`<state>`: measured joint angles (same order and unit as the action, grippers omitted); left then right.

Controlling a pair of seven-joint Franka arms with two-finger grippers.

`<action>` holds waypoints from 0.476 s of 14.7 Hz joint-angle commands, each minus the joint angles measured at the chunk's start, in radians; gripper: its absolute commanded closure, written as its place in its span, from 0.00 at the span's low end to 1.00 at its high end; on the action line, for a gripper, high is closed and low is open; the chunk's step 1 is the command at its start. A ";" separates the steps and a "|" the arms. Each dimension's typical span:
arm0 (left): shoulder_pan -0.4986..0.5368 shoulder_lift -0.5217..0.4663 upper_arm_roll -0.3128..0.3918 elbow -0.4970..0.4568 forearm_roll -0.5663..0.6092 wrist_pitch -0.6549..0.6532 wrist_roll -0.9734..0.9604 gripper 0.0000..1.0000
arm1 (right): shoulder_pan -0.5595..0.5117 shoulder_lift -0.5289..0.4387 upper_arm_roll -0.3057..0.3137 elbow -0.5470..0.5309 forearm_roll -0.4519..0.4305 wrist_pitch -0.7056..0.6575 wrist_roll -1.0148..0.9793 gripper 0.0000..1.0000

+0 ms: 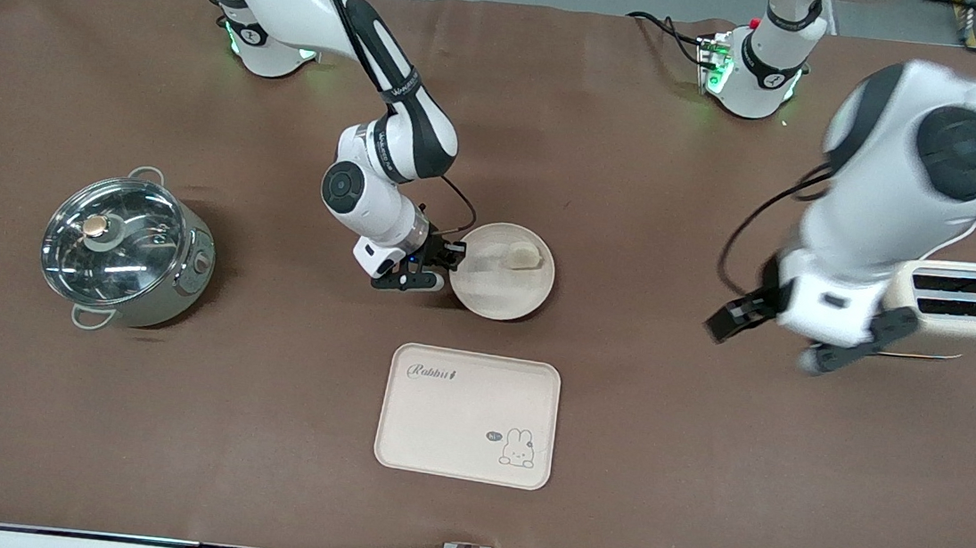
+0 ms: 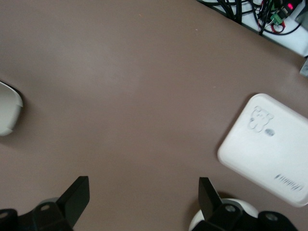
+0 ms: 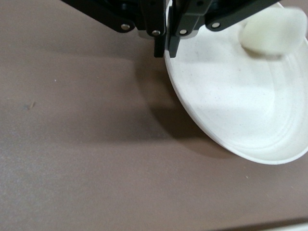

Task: Place bun in plate and plate on tray
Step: 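Open the left gripper and raise it away from the plate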

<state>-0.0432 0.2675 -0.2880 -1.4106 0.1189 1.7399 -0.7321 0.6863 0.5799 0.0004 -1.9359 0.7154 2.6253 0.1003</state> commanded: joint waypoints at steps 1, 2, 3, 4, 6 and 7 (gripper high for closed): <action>0.064 -0.118 -0.005 -0.002 0.002 -0.144 0.222 0.00 | -0.004 -0.055 -0.004 0.012 0.103 -0.005 -0.010 0.99; 0.084 -0.146 -0.005 -0.002 0.004 -0.214 0.285 0.00 | -0.007 -0.054 -0.007 0.040 0.114 -0.004 -0.005 0.99; 0.127 -0.171 -0.013 -0.002 -0.007 -0.246 0.366 0.00 | -0.016 -0.051 -0.008 0.073 0.117 -0.005 -0.004 0.99; 0.147 -0.192 -0.010 -0.002 -0.013 -0.250 0.452 0.00 | -0.023 -0.042 -0.010 0.110 0.118 -0.007 0.012 0.99; 0.137 -0.276 0.051 -0.052 -0.027 -0.263 0.618 0.00 | -0.056 0.023 -0.013 0.188 0.114 -0.016 0.018 0.99; 0.096 -0.324 0.123 -0.088 -0.042 -0.269 0.669 0.00 | -0.074 0.061 -0.011 0.236 0.116 -0.039 0.022 0.99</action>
<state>0.0918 0.0454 -0.2534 -1.4081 0.1082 1.4763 -0.1797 0.6540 0.5651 -0.0198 -1.7939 0.8060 2.6155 0.1162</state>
